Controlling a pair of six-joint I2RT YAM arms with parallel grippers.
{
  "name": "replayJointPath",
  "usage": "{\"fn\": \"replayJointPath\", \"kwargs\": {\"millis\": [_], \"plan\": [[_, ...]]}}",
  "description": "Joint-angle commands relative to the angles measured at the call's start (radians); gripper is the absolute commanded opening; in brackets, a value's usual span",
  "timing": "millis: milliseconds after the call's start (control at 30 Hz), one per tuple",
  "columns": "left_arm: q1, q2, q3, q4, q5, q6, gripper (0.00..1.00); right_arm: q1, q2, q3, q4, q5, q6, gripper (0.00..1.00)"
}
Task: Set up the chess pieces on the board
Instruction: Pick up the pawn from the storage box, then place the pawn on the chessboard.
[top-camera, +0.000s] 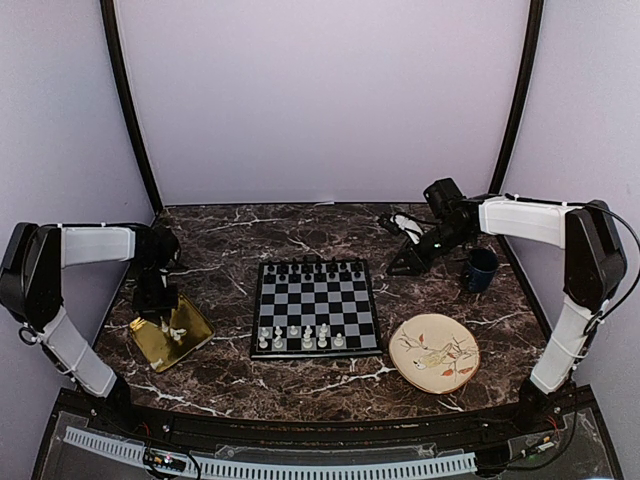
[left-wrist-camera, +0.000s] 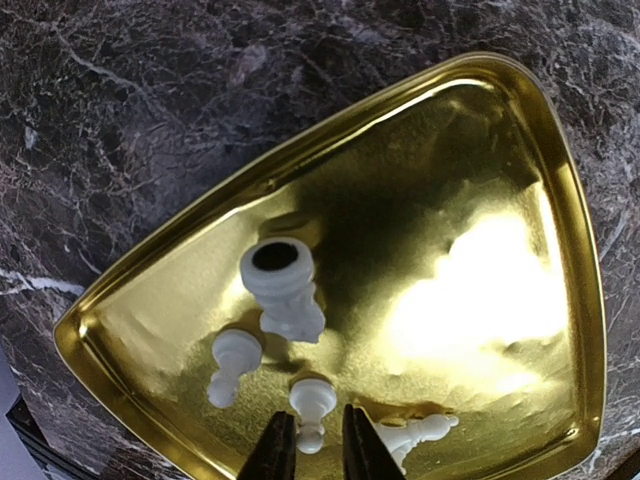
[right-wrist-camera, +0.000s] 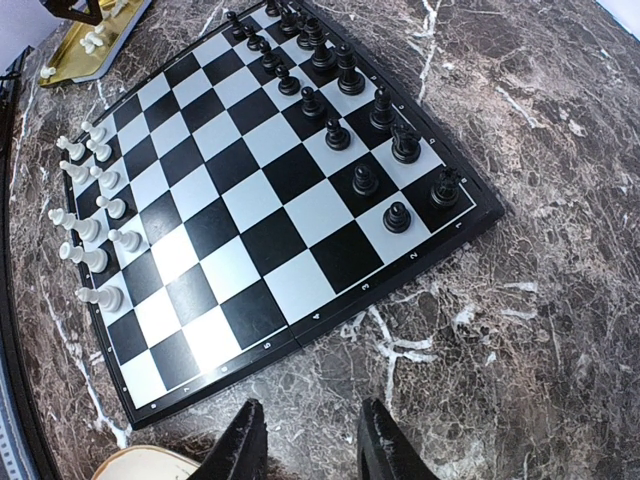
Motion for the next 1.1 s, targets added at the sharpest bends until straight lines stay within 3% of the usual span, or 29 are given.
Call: {"fn": "replayJointPath", "kwargs": {"millis": [0,233,467,767,900,1067], "plan": [[0.009,0.01,-0.013,-0.003,0.015,0.004,0.19,0.002,0.001,0.018,0.004,-0.01,-0.012,0.32],[0.01,0.035,-0.008,-0.013,0.025,0.007,0.16,0.002,0.004,0.018,0.003,-0.012,-0.012,0.32],[0.009,0.033,0.015,-0.048,0.035,0.02,0.06,0.002,0.001,0.019,0.001,-0.012,-0.012,0.32],[-0.038,-0.081,0.217,-0.147,0.125,0.058,0.02,0.004,0.009,0.023,0.0,-0.015,-0.012,0.32],[-0.168,-0.081,0.269,-0.03,0.289,0.133,0.01,0.005,0.011,0.026,-0.002,-0.009,-0.011,0.32],[-0.369,0.026,0.401,0.045,0.42,0.18,0.01,0.006,0.012,0.024,0.003,0.015,-0.009,0.32]]}}
